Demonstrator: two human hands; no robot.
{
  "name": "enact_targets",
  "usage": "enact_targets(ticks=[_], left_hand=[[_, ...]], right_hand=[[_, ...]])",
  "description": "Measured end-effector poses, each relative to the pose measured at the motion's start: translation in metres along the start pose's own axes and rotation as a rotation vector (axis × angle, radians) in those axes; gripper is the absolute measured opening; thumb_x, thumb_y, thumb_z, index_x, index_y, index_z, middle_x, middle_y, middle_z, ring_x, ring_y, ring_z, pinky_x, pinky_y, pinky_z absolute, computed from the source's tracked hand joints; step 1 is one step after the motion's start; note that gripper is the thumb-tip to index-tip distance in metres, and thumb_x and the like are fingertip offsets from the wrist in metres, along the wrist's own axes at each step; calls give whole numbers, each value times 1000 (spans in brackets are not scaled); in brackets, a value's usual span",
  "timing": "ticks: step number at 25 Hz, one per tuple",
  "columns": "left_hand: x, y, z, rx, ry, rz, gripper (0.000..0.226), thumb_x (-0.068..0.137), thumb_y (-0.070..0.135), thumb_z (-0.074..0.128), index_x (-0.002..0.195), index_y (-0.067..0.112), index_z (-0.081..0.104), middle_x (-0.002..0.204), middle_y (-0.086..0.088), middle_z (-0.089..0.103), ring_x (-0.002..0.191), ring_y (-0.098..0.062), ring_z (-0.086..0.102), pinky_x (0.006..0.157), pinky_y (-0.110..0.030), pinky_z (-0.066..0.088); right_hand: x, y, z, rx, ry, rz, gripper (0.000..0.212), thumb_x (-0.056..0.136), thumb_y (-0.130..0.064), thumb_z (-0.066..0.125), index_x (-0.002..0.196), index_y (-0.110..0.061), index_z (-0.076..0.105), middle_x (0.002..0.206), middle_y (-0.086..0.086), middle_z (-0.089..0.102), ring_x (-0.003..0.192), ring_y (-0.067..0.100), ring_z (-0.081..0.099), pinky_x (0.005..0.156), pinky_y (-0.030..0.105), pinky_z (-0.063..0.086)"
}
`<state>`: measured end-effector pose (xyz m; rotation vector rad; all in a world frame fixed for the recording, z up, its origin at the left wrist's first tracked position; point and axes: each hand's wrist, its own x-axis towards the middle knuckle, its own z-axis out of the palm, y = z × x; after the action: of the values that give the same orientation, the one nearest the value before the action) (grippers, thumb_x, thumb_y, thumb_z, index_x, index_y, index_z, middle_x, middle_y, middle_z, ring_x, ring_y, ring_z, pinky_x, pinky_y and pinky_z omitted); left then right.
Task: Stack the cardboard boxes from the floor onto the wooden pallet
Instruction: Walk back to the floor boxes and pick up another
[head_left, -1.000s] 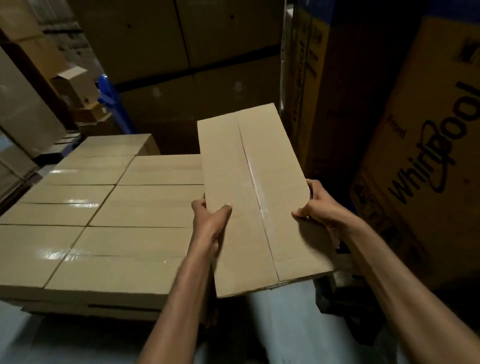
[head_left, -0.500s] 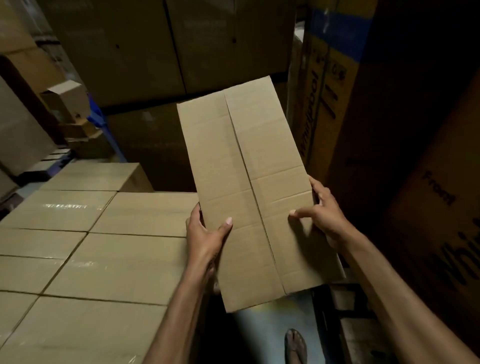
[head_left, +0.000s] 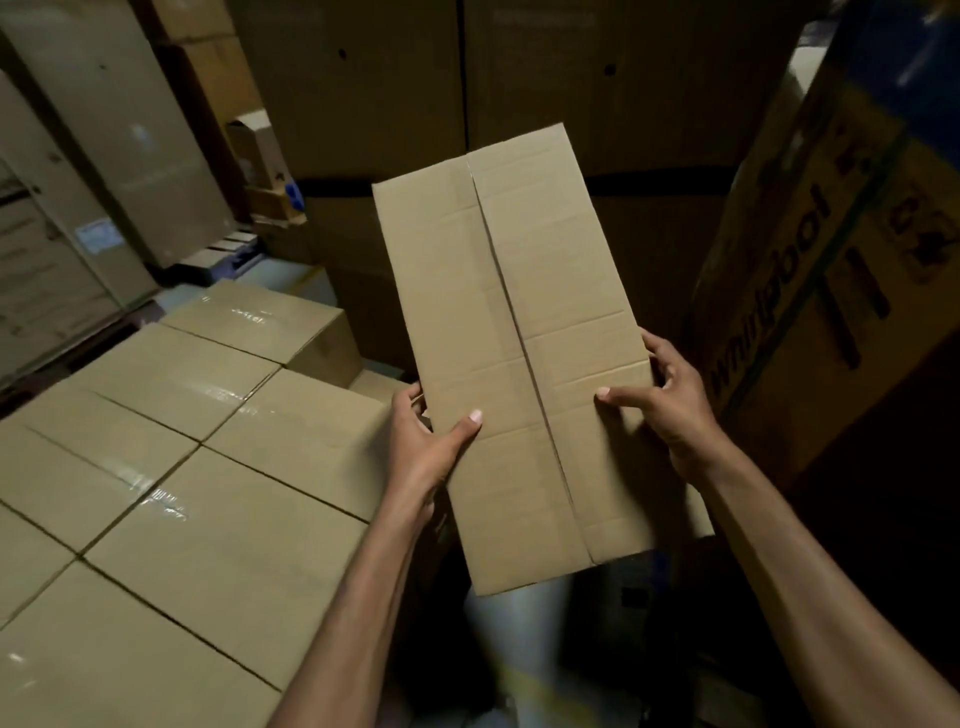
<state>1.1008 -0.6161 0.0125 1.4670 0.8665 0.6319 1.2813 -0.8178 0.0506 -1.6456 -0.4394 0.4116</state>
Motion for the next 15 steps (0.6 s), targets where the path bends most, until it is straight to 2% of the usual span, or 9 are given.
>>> enact_targets(ticks=[2,5,9,12,15], left_hand=[[28,2,6,21,37,-6,80,75,19,92,139,21,44,131,3,56,112,-11,58,89,-26,50],[78,-4,11,36,82,-39,81,75,20,91,140,19,42,132,2,53,116,-14,55,86,-24,48],[151,-10,11,0,142,-100,78,72,23,94,130,25,41,129,0,57,115,-18,61,96,-37,56],[195,-9,10,-16,193,-132,69,76,17,91,125,24,42,119,-2,64,107,-18,66,90,-35,58],[232,-16,6,-17,274,-157,62,78,14,89,123,20,46,115,-8,69,100,-19,70,88,-38,60]], right_hand=[[38,-1,10,-12,-38,16,86,77,4,82,150,-25,48,133,-3,60,119,13,57,81,19,51],[100,1,31,-42,-92,40,82,78,4,80,148,-26,50,122,-8,62,113,10,58,76,24,49],[185,0,69,-92,-158,55,71,82,6,75,139,-30,53,112,-15,60,102,3,57,66,23,48],[242,-2,99,-111,-219,87,70,82,8,73,138,-29,54,108,-16,59,96,3,56,68,24,52],[289,7,127,-130,-296,126,71,79,8,74,140,-25,57,117,-9,64,102,4,59,71,23,51]])
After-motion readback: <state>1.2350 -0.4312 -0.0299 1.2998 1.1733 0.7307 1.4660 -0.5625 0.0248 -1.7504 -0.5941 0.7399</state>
